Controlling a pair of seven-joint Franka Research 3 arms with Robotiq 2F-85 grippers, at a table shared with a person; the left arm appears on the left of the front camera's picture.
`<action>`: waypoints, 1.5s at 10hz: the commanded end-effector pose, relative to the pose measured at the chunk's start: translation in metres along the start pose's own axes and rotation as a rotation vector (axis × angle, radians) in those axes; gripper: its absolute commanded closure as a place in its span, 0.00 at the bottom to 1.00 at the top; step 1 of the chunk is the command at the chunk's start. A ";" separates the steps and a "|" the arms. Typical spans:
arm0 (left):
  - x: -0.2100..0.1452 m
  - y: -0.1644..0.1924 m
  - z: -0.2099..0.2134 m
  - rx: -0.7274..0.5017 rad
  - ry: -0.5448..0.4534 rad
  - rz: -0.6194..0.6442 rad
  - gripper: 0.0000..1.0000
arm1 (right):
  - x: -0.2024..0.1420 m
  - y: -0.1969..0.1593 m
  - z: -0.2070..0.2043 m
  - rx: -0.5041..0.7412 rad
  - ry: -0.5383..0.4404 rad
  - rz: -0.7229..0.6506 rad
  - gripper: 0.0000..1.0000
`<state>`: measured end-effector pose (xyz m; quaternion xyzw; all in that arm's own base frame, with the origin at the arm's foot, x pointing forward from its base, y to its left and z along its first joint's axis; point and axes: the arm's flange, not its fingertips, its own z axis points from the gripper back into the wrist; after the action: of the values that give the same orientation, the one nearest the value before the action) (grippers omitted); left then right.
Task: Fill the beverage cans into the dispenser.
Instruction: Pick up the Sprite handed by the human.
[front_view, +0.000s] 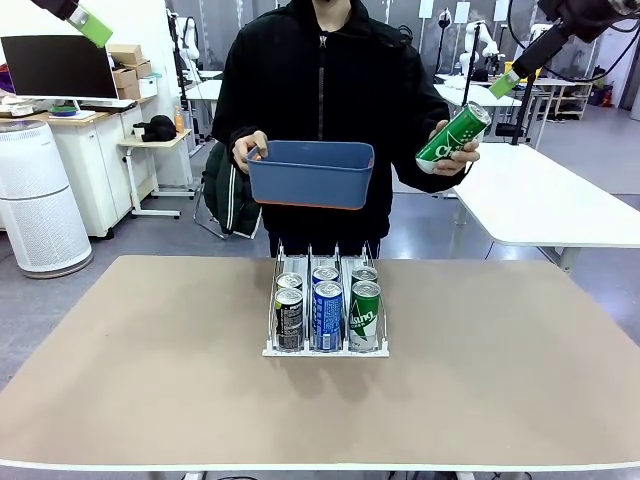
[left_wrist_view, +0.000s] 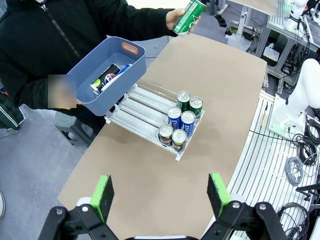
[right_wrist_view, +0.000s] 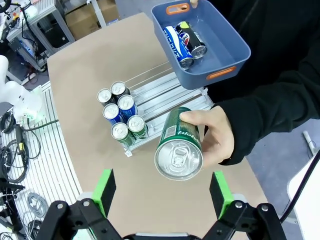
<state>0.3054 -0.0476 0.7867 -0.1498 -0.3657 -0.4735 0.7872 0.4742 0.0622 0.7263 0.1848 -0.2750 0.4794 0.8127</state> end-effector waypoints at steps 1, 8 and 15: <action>-0.001 0.001 -0.001 0.006 0.004 0.001 0.00 | 0.005 -0.005 -0.006 -0.011 0.025 -0.006 0.00; -0.001 0.001 -0.001 0.006 0.004 0.001 0.00 | 0.009 -0.012 -0.036 -0.023 0.034 -0.017 0.00; -0.001 0.001 -0.001 0.006 0.004 0.001 0.00 | 0.007 -0.020 -0.067 0.042 0.047 -0.046 0.00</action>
<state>0.3054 -0.0476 0.7867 -0.1498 -0.3657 -0.4735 0.7872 0.5118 0.0928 0.6799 0.1905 -0.2446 0.4813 0.8199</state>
